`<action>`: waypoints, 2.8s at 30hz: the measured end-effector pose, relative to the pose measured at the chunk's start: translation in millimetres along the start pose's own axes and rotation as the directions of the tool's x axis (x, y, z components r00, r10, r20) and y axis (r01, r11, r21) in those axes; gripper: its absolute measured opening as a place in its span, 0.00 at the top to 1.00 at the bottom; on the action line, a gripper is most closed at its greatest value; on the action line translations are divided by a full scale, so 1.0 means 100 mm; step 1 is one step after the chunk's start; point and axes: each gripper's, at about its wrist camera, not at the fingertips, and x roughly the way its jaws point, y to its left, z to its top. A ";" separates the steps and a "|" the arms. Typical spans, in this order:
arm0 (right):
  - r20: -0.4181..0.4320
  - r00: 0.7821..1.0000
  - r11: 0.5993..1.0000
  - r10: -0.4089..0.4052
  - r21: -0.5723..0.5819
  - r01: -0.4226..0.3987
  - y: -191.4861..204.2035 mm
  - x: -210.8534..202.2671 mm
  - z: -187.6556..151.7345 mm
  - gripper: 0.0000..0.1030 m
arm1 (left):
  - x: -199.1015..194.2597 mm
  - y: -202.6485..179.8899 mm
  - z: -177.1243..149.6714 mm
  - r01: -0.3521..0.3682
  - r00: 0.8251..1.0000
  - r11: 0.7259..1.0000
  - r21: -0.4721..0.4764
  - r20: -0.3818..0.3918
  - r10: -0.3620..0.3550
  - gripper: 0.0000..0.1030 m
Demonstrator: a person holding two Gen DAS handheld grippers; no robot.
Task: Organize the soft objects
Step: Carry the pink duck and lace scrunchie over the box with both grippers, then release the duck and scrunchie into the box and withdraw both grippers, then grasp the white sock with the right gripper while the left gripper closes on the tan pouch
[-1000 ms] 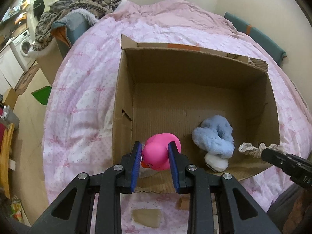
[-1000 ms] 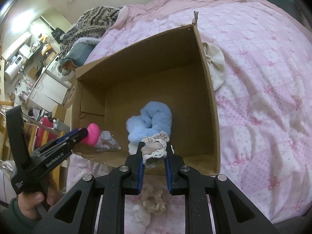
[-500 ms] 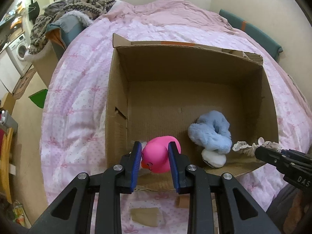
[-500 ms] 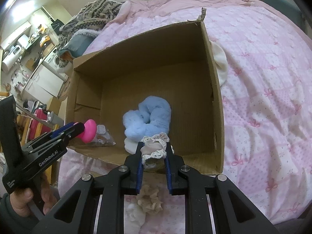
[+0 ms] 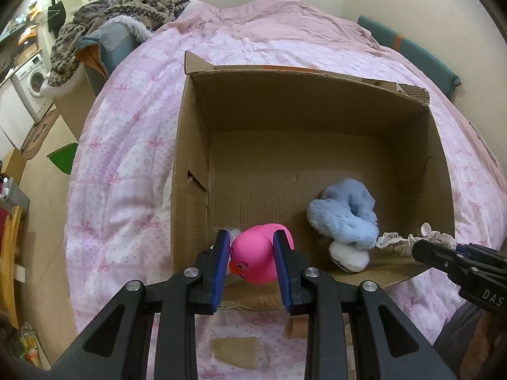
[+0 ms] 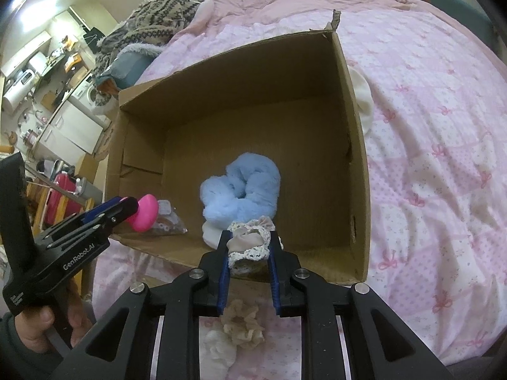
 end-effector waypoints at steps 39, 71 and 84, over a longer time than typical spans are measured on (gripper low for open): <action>0.183 0.983 0.992 -0.001 0.125 -0.023 -0.21 -0.41 0.06 0.26 | -0.38 0.16 -0.07 -0.024 0.999 0.999 -0.042 0.045 0.026 0.36; -0.044 0.997 0.980 0.058 0.191 -0.049 -0.12 -0.17 -0.53 0.26 | 0.19 0.50 -0.82 -0.018 0.942 0.957 -0.289 -0.327 -0.081 0.38; -0.077 0.996 0.979 0.033 0.204 -0.017 -0.18 -0.09 -0.53 0.26 | 0.45 0.31 -0.84 0.007 0.919 0.974 -0.226 -0.383 -0.095 0.95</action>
